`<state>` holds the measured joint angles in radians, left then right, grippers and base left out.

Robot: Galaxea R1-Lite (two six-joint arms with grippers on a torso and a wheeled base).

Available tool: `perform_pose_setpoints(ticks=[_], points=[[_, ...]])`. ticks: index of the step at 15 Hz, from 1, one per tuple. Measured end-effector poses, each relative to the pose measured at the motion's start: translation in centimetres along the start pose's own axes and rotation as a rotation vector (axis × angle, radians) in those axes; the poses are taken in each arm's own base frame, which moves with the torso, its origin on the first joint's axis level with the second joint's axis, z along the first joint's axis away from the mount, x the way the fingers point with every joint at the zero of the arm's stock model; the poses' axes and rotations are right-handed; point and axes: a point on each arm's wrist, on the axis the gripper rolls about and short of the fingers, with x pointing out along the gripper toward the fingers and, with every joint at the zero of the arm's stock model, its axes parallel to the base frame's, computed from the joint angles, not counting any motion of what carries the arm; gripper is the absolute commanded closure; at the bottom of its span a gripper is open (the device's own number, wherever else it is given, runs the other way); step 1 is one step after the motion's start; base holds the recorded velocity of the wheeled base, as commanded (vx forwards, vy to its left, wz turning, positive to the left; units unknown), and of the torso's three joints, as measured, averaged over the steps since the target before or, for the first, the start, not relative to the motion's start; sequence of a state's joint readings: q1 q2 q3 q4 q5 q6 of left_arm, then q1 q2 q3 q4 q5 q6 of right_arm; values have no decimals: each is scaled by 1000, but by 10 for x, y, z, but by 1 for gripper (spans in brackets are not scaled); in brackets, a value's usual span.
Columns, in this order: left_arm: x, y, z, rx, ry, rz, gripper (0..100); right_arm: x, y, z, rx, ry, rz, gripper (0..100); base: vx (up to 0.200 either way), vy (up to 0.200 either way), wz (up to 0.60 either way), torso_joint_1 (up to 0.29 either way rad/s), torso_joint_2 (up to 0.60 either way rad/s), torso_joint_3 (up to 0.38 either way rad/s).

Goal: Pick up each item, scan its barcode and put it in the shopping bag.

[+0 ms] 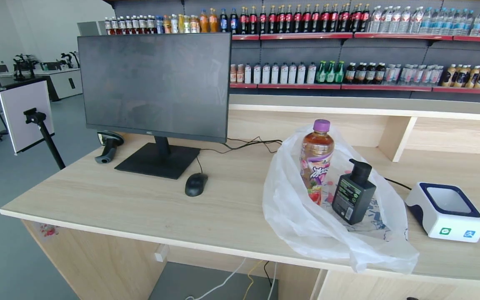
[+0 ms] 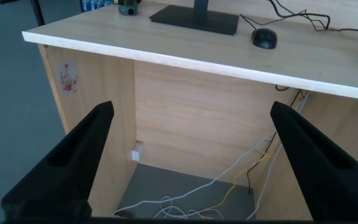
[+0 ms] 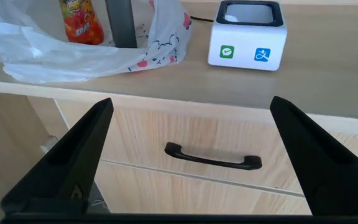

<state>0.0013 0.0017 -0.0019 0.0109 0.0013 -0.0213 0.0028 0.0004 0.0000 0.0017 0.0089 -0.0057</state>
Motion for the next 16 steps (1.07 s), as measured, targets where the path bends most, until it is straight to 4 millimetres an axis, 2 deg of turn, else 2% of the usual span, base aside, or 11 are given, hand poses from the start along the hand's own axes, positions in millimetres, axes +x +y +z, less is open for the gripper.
perform_pose_setpoints(ticks=[10,11,16], points=[[0,0,0,20,-1,-2,0,0,0,0,-2,0,1,0,0,0,-600,2,2,0],[0,0,0,20,-2,-3,0,0,0,0,-2,0,1,0,0,-200,-600,2,7,7],[0,0,0,19,-2,-2,0,0,0,0,-7,0,1,0,0,-200,0,2,0,2]])
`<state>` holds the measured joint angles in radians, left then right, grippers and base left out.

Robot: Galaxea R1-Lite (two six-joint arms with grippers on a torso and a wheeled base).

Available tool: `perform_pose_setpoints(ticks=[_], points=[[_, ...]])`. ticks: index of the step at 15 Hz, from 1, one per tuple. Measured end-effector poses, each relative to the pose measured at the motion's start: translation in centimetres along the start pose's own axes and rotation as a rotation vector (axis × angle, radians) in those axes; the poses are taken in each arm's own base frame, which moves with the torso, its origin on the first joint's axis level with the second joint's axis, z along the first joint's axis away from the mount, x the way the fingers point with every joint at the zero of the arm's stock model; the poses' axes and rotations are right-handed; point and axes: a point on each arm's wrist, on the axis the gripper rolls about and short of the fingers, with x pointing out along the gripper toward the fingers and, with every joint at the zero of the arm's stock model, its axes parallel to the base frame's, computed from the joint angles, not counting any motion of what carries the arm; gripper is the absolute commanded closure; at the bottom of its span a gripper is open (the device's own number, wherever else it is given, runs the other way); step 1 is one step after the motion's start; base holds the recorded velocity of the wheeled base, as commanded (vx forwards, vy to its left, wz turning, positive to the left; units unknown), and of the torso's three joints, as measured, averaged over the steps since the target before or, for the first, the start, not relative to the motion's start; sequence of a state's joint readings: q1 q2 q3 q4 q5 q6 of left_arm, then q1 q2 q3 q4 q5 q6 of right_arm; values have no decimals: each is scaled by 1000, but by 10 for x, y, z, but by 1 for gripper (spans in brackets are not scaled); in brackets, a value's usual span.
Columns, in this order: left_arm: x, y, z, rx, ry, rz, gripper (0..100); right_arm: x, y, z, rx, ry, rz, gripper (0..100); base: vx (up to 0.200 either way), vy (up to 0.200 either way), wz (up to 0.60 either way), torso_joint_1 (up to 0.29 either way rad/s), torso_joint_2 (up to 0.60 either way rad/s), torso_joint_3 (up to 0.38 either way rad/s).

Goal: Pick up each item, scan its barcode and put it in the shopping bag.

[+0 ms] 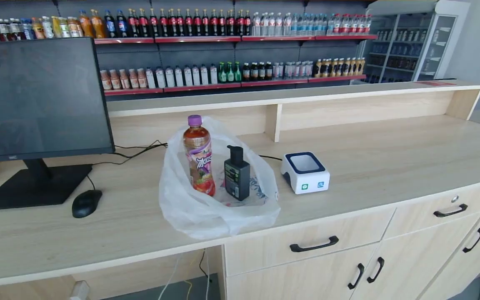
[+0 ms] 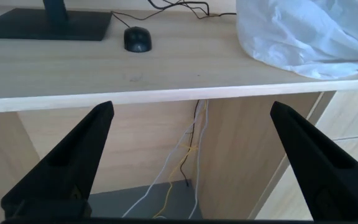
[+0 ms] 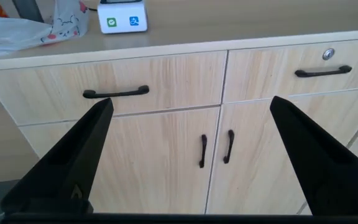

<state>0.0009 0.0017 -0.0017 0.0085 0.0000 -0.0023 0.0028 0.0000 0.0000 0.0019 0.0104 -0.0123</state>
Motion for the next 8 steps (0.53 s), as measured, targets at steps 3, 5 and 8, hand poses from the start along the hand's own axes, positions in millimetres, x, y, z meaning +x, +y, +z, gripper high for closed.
perform_pose_setpoints(ticks=[3,5,8], points=[[0,0,0,0,0,0,0,0,0,0,-7,-1,1,0,0,-200,200,9,2,1],[0,0,0,-1,0,1,0,0,0,0,-18,0,1,0,0,-200,600,2,5,0],[0,0,0,-1,1,0,0,0,0,0,-18,0,1,0,0,-200,600,4,1,1]])
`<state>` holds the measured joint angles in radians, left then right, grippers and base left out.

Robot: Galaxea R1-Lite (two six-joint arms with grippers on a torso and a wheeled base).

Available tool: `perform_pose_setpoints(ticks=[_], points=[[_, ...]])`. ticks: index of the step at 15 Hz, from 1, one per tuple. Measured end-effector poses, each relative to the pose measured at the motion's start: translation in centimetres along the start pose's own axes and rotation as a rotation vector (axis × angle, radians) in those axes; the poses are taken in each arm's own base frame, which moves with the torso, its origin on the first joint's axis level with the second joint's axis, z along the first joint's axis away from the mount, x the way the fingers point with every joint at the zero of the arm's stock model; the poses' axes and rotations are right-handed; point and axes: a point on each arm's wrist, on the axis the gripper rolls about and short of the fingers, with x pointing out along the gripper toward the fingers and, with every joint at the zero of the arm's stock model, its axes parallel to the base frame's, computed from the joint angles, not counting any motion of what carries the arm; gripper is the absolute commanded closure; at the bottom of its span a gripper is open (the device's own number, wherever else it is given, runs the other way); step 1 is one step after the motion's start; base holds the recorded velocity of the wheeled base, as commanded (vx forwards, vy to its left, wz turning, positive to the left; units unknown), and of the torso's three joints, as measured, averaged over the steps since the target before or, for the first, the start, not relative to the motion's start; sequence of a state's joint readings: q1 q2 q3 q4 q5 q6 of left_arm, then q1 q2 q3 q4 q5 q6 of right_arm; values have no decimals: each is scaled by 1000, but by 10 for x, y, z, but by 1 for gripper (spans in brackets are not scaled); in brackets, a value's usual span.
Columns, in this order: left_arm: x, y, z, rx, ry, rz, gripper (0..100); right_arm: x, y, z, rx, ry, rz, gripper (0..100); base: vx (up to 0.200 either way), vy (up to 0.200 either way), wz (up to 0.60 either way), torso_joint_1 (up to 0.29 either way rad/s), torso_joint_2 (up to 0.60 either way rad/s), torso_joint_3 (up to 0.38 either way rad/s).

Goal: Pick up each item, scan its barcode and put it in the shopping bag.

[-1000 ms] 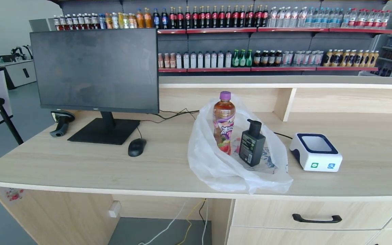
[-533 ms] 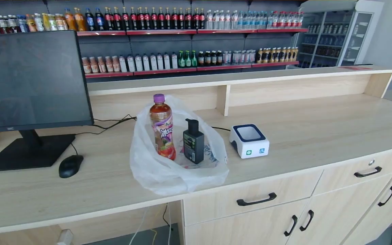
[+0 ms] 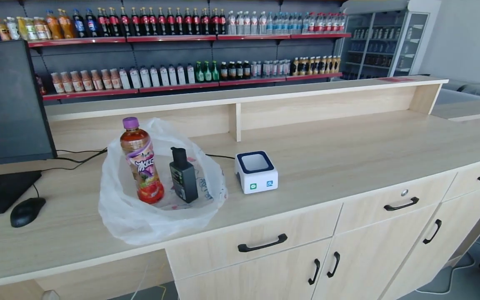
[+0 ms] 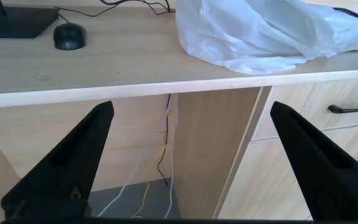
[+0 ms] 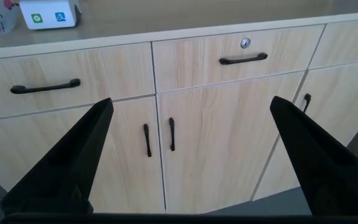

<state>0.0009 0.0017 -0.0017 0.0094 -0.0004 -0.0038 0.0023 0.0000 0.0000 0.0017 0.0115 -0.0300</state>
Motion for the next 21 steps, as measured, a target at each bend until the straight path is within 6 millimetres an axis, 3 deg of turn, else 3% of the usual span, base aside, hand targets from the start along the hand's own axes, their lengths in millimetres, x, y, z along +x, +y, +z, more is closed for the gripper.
perform_pose_setpoints(ticks=[6,18,21], points=[[0,0,0,0,-1,1,0,0,0,0,-4,0,1,0,0,-200,500,2,1,3],[0,0,0,-2,0,1,0,0,0,0,1,0,0,0,0,0,0,0,0,0],[0,0,0,-3,0,1,0,0,0,0,1,0,-1,0,-200,0,0,2,1,5]])
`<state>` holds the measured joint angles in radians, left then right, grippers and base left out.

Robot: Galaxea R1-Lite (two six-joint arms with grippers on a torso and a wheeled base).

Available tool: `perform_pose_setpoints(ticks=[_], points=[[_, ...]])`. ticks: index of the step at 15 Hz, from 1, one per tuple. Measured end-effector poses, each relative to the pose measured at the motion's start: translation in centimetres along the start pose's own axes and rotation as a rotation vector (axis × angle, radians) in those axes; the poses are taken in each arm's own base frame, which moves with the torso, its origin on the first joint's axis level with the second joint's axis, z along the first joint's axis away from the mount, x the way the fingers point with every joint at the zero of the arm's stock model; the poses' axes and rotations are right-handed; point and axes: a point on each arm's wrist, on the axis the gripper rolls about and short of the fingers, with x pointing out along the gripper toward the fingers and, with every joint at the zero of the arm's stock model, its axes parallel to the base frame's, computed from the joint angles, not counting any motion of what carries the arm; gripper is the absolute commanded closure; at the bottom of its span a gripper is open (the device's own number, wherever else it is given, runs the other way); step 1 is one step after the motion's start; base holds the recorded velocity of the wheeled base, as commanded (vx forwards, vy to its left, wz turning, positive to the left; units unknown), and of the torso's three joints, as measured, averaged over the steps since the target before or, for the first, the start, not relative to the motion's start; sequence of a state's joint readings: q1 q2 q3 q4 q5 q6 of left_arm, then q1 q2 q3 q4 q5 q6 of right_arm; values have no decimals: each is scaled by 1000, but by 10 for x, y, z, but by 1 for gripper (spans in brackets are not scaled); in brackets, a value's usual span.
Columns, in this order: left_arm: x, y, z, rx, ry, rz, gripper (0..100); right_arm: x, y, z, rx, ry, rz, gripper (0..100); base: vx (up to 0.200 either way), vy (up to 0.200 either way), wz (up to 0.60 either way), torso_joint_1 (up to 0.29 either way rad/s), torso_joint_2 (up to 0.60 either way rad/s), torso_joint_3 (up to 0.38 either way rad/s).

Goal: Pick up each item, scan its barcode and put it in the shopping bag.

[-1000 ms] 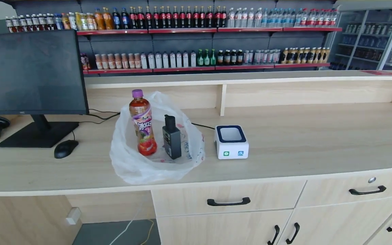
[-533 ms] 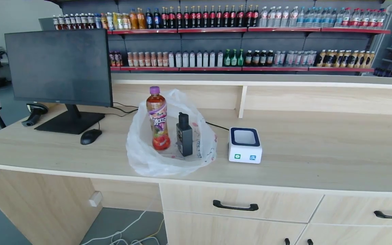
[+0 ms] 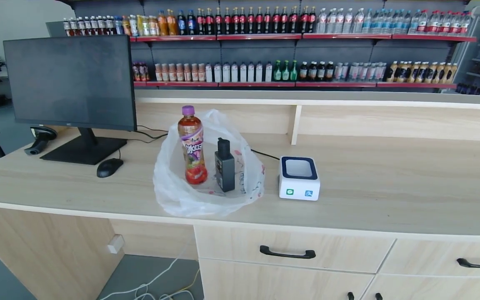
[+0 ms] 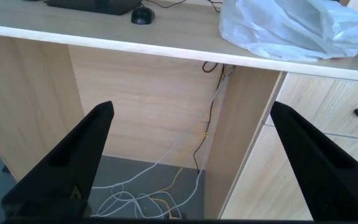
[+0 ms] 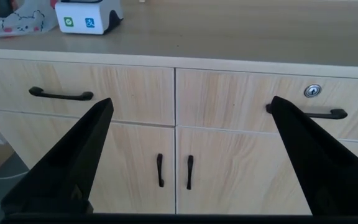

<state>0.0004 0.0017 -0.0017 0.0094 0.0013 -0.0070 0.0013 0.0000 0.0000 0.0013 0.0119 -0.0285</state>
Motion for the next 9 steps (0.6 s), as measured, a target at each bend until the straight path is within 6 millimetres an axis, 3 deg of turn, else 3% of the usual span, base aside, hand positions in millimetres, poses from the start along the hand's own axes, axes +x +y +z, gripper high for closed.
perform_pose_setpoints(ticks=[4,9], points=[[0,0,0,-1,0,0,0,0,0,0,1,0,0,0,-200,0,0,6,2,1],[0,0,0,0,0,0,0,0,0,0,1,0,1,0,0,0,0,0,0,0]])
